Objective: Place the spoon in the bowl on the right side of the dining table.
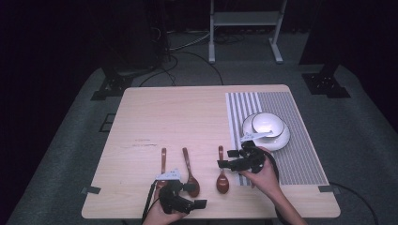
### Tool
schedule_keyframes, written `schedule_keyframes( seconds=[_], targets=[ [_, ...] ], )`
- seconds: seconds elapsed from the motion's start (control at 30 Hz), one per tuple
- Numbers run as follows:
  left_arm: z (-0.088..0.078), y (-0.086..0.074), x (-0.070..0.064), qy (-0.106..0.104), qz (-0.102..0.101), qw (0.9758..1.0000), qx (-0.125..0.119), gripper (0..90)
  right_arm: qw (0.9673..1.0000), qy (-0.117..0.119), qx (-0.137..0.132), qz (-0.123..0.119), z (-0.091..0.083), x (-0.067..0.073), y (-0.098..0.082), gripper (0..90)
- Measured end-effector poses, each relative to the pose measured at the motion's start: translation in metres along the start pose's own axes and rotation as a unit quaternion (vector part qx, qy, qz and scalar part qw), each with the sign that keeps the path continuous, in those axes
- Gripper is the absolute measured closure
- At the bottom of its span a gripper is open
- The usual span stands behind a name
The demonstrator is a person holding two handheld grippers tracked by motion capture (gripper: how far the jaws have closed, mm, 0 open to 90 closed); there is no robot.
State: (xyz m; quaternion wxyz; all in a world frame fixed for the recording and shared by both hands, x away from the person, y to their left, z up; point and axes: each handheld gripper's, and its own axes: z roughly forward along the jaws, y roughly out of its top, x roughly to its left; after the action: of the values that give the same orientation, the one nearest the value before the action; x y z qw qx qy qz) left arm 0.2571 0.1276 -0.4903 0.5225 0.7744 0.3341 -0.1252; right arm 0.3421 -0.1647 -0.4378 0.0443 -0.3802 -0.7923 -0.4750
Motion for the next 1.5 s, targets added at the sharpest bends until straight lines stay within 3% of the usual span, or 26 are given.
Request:
schedule_keyframes(
  seconds=[0.6, 0.97, 1.5],
  targets=[
    [0.000, 0.000, 0.001, -0.003, -0.003, 1.0000, -0.001, 0.5, 0.9972, 0.016, 0.073, 0.009, 0.036, 0.002, 0.034, 23.2],
    [0.000, 0.000, 0.001, -0.003, 0.000, 1.0000, 0.000, 0.5, 0.9957, 0.031, 0.085, 0.018, 0.055, 0.001, 0.046, 23.1],
    [-0.001, 0.000, 0.002, -0.005, 0.003, 1.0000, 0.003, 0.5, 0.9927, 0.040, 0.113, 0.014, 0.102, 0.010, 0.060, 23.1]
  ],
)
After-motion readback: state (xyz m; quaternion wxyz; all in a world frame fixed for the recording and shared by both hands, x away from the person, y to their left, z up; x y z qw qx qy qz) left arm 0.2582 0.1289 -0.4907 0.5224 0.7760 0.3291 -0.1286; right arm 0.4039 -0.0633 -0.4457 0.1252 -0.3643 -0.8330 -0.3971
